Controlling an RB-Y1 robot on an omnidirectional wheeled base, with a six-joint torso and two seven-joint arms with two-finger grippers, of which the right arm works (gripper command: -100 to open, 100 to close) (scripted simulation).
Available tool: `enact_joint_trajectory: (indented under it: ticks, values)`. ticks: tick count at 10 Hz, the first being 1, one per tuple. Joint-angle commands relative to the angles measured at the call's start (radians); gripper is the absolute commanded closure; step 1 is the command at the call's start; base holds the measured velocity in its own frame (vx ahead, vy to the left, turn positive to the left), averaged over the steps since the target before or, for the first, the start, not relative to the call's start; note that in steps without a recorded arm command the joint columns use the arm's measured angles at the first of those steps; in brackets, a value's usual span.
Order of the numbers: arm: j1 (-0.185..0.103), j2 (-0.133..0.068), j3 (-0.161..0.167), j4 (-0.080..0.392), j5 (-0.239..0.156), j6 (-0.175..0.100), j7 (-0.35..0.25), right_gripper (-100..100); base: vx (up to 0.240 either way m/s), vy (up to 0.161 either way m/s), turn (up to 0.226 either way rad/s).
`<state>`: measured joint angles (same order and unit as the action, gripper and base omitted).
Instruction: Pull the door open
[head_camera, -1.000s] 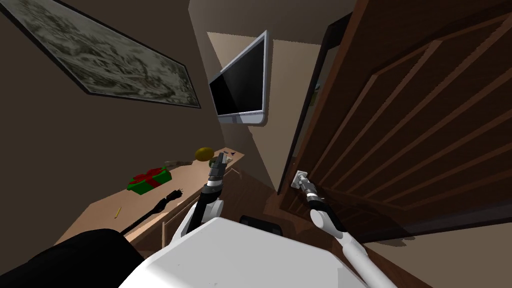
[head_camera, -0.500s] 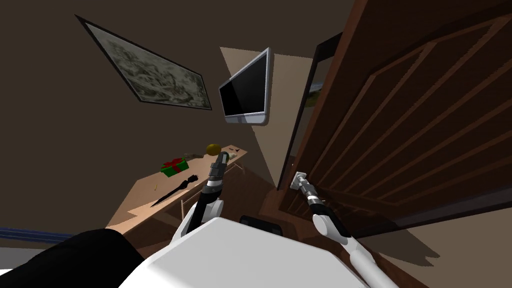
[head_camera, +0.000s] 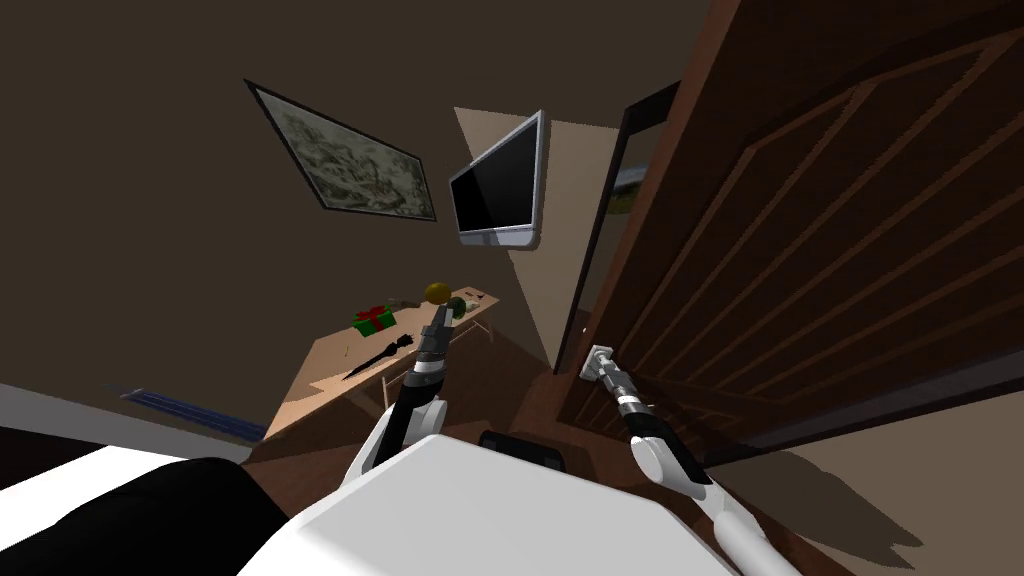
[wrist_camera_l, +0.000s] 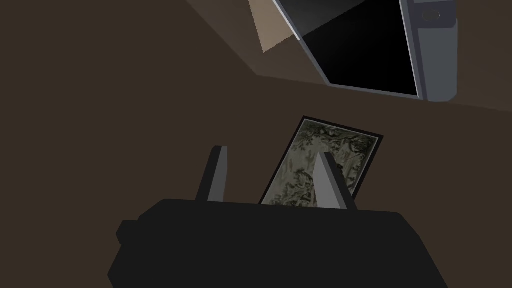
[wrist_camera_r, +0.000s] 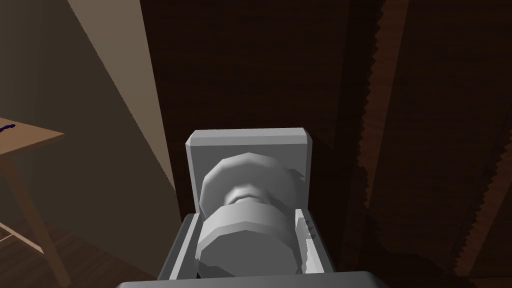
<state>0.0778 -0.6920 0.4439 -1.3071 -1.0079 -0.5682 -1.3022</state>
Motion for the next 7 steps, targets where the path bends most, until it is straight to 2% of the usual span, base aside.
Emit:
enact_joint_trajectory:
  ticks: [1, 5, 6, 7]
  values:
    - [0.009, -0.022, 0.022, -0.011, 0.005, -0.02, -0.02, 100, -0.231, -0.085, 0.153]
    - [0.031, -0.083, 0.075, -0.039, 0.013, -0.066, -0.069, 100, -0.229, -0.098, 0.13]
    - [0.034, -0.092, 0.083, -0.043, 0.014, -0.074, -0.077, 100, -0.215, -0.103, 0.113]
    - [0.033, -0.082, 0.081, -0.036, 0.015, -0.065, -0.07, 100, -0.092, -0.038, 0.034]
